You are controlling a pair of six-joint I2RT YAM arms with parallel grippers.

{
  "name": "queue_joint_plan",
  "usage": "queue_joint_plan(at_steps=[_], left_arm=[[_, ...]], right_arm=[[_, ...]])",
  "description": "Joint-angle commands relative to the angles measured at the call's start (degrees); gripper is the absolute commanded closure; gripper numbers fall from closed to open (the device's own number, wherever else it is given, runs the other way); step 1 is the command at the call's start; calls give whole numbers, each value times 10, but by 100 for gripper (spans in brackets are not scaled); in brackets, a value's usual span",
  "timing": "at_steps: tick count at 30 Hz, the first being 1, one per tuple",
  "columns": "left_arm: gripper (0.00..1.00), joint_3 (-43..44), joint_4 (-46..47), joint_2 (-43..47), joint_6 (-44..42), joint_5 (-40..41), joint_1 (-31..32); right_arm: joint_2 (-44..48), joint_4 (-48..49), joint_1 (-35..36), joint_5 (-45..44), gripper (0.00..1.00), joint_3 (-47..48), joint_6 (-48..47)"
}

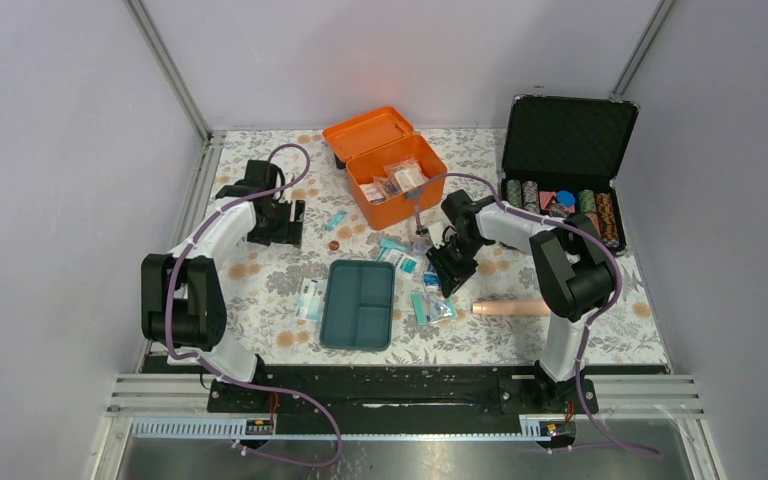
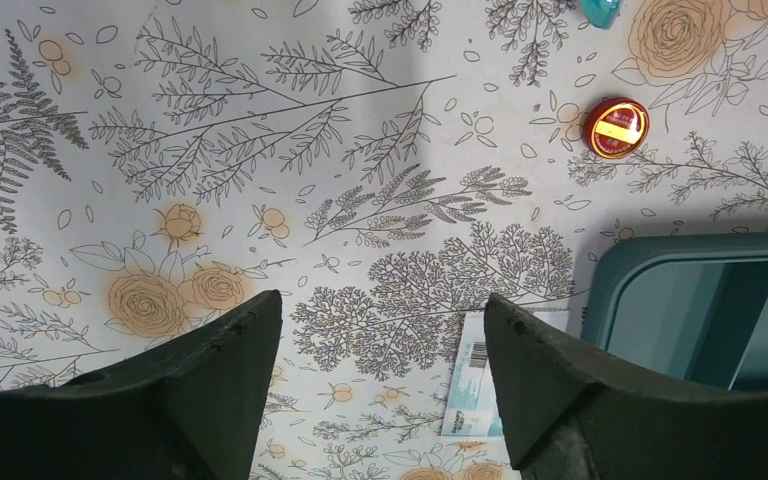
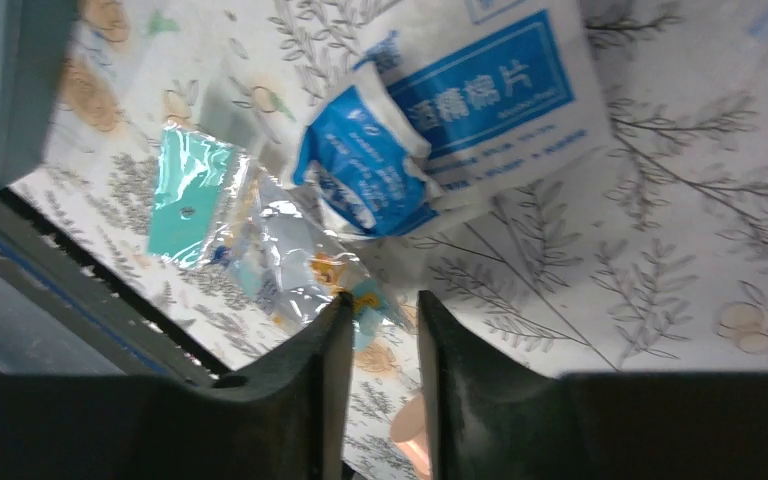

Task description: Organize the medicine kit

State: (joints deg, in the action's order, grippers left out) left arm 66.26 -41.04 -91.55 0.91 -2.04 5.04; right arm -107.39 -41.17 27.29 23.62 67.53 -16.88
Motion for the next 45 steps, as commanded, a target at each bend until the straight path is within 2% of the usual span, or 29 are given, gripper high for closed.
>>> queue_joint_plan(at_steps=[1,4,5,8,14,17,21,25,28,33,35,41,45], left_arm=[[26,2,5,20,-4,16,-7],[26,10,6,15,-4,15,-9],[26,13,6,12,-4,15,-10],[26,23,3,5,-5,12,-11],[26,36,1,2,-22,2,-17],[26,44,1,-5,-28,-2,-22],[26,64,-4,-17,-28,-7,-26],[26,80,-11,-20,-29,-10,-27],[26,84,-15,-15,-33,-9,-28],[26,89,-24,-2,-47,-3,-29],[26,92,-25,5,-54,2,-30],[25,92,-36,26,-60,6,-33],[25,83,-40,38,-64,8,-32]], right_arm=[[-15,0,7,11,74,11,-9],[-8,0,7,12,98,9,-18],[-2,-1,7,11,100,9,-23],[26,-27,6,15,100,14,-48],[106,-155,-10,49,100,80,-116],[142,-168,-25,112,100,121,-118],[140,-172,-28,186,100,212,-96],[107,-96,-34,200,100,316,0],[77,9,-40,185,100,371,115],[51,250,-41,90,100,364,308],[34,312,-40,33,100,363,366],[-45,310,-29,-120,100,416,428],[-97,305,-23,-145,100,443,447]])
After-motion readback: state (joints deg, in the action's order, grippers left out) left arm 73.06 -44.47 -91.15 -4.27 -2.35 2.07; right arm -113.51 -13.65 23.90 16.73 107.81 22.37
